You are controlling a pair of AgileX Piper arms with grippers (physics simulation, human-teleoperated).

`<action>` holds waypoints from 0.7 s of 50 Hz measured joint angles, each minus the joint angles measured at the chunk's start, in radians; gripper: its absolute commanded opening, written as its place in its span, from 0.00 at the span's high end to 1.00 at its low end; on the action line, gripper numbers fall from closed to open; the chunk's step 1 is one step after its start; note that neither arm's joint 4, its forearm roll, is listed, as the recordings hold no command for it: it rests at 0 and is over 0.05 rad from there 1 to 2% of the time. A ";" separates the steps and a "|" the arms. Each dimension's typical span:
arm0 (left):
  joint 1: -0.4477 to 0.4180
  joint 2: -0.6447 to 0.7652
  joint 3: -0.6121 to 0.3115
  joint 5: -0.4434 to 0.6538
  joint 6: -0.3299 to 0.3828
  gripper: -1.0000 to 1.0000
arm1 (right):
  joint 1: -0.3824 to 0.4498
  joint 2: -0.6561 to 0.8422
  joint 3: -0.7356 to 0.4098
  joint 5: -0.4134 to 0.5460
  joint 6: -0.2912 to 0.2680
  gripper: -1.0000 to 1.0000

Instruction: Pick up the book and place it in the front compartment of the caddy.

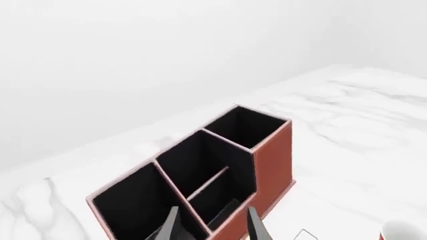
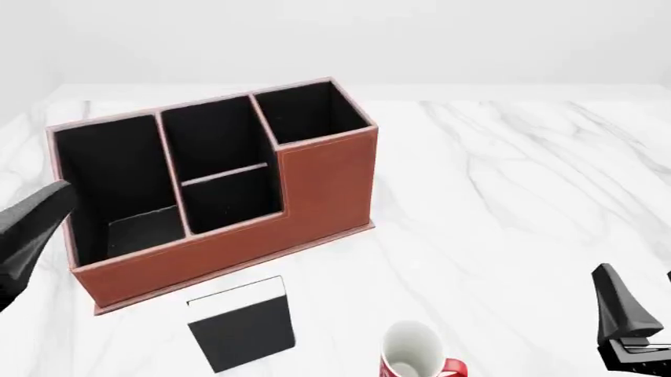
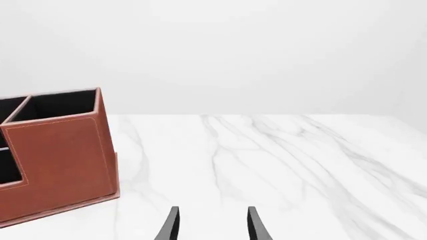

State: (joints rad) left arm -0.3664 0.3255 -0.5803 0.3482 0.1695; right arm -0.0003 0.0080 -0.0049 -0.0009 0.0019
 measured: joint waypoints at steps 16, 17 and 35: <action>-0.186 0.252 -0.243 0.214 0.160 0.00 | 0.000 0.000 0.000 0.000 0.000 0.00; -0.197 0.269 -0.253 0.231 0.160 0.00 | 0.000 0.000 0.000 0.000 0.000 0.00; -0.322 0.495 -0.397 0.480 0.200 0.00 | 0.000 0.000 0.000 0.000 0.000 0.00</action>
State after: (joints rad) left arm -0.6880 0.8201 -0.9773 0.8284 0.3693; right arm -0.0003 0.0080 -0.0049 -0.0009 0.0019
